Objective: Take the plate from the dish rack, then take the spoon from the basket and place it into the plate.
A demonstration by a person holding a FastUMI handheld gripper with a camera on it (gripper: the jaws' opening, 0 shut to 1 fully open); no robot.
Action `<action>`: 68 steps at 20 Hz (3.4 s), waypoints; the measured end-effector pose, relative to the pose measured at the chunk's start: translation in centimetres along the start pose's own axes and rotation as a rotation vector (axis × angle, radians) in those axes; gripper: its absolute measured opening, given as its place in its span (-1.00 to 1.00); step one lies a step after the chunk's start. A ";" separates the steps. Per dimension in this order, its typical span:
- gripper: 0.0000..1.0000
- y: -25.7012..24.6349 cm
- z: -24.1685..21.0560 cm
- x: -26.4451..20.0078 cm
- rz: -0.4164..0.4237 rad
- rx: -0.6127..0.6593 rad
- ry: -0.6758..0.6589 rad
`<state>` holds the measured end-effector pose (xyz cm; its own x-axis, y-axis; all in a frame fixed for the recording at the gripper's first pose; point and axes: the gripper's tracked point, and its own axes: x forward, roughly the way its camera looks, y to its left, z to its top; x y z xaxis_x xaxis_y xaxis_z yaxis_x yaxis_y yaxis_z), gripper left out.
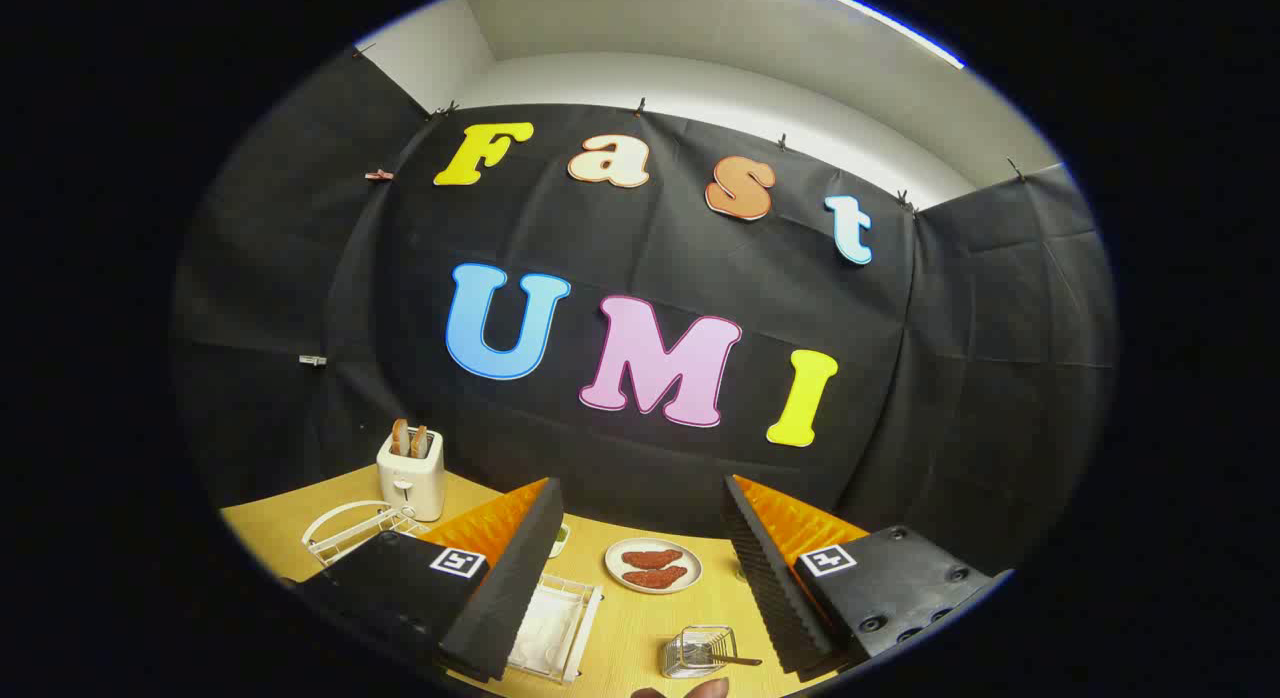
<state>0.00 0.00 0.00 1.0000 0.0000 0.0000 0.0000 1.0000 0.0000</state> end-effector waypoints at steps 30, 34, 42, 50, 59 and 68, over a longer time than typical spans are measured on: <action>0.96 12.7 -10.2 6.1 0.141 0.255 0.558; 0.96 16.9 -15.3 7.5 0.141 0.342 0.756; 0.17 19.6 -24.4 8.4 0.011 0.280 0.980; -0.43 18.8 -24.8 9.0 -0.090 0.153 0.974; -0.46 16.3 -22.6 9.7 -0.110 0.052 0.880; -0.46 14.0 -19.0 6.6 -0.003 0.273 0.860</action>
<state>6.59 14.01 -18.98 0.6550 0.1066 -0.7481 0.1124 0.9653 0.2359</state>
